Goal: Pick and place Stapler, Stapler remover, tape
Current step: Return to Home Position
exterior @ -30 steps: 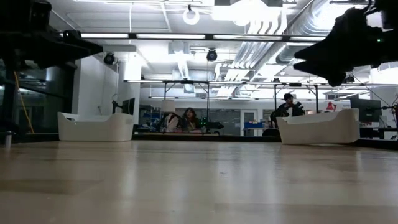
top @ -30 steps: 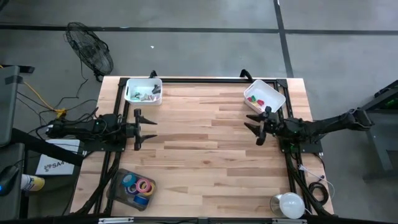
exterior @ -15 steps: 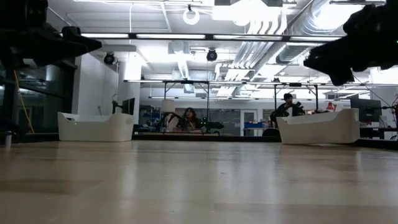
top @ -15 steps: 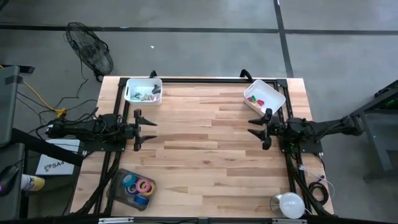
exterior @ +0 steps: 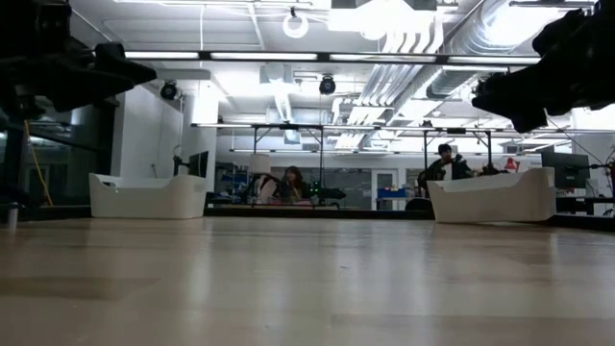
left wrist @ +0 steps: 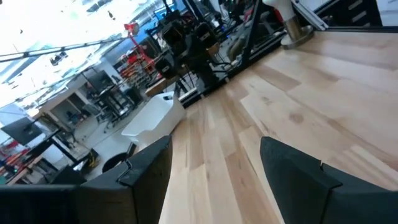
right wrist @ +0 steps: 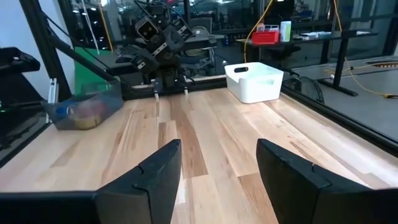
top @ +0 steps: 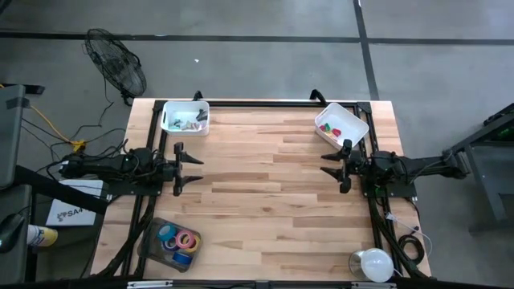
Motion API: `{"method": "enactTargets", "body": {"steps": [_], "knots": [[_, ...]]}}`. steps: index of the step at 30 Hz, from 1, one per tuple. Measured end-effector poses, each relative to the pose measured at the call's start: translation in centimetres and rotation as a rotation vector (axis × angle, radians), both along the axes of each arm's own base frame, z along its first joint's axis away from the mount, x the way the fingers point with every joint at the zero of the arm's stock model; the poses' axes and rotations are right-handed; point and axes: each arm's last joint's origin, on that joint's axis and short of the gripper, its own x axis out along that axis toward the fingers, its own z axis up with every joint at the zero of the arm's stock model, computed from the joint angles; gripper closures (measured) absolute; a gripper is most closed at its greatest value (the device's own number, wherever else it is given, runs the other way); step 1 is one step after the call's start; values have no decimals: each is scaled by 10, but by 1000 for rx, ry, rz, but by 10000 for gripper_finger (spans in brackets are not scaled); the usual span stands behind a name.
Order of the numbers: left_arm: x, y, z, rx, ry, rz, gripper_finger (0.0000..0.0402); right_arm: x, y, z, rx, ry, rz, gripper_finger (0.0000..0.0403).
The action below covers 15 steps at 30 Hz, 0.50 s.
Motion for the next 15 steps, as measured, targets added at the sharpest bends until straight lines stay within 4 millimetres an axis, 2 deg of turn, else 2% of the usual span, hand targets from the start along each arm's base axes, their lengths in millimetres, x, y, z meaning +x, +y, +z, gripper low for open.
{"method": "enactTargets", "body": {"steps": [15], "knots": [[1, 0, -2, 5, 26, -1, 163, 0, 0, 0, 21, 1, 0, 202]]}}
